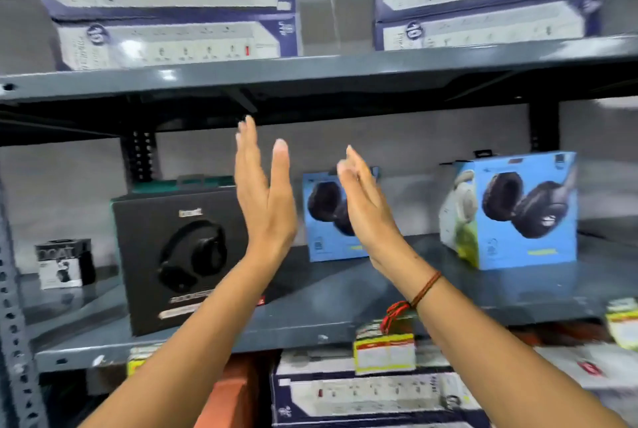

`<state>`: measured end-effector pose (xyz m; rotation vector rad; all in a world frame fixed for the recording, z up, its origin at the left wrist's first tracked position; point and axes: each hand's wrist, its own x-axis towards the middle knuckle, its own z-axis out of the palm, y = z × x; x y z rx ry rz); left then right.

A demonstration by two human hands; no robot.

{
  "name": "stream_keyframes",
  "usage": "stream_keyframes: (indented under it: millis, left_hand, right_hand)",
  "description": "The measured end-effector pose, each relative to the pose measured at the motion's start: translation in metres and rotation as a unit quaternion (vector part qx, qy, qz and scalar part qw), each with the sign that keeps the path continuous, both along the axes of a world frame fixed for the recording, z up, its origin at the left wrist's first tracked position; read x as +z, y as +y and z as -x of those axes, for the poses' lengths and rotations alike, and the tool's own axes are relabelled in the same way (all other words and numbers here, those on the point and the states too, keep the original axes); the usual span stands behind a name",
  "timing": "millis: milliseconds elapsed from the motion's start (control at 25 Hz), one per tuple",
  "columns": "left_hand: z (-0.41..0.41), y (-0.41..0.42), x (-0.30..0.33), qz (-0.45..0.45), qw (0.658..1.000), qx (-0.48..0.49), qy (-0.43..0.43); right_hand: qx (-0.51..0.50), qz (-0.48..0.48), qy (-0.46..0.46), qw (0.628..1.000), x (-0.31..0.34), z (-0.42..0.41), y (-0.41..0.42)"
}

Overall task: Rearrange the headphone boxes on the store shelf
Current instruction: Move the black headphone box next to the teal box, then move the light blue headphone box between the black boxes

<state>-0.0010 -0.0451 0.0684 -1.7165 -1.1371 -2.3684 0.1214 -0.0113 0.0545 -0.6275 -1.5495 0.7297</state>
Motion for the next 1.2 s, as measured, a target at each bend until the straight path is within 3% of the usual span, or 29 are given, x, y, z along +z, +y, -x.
stream_keyframes:
  millis: [160, 320, 440, 600, 880, 1040, 1200]
  left_hand:
    - [-0.107, 0.027, 0.012, 0.051, 0.987, -0.152, 0.013]
    - [-0.187, 0.066, -0.007, 0.144, 0.962, -0.231, 0.018]
    - [-0.227, 0.110, -0.033, 0.234, 0.932, -0.275, -0.021]
    - [-0.254, 0.152, -0.060, 0.331, 0.881, -0.322, -0.100]
    - [-0.274, 0.184, -0.083, 0.397, 0.860, -0.308, -0.093]
    - [-0.278, 0.191, -0.091, 0.409, 0.873, -0.267, -0.015]
    - [-0.269, 0.182, -0.077, 0.404, 0.891, -0.205, -0.006]
  right_hand:
    - [-0.106, -0.043, 0.063, 0.991, 0.020, -0.090, -0.006]
    - [-0.211, -0.017, 0.053, 0.976, 0.008, -0.179, 0.017]
    - [-0.275, 0.018, 0.049, 0.960, -0.016, -0.242, 0.050]
    - [-0.285, 0.098, 0.047, 0.952, -0.042, -0.300, 0.093]
    - [-0.214, 0.214, -0.001, 0.953, -0.068, -0.353, 0.166]
    - [-0.202, 0.207, -0.003, 0.957, -0.072, -0.357, 0.175]
    - [-0.219, 0.181, -0.022, 0.959, -0.066, -0.358, 0.162]
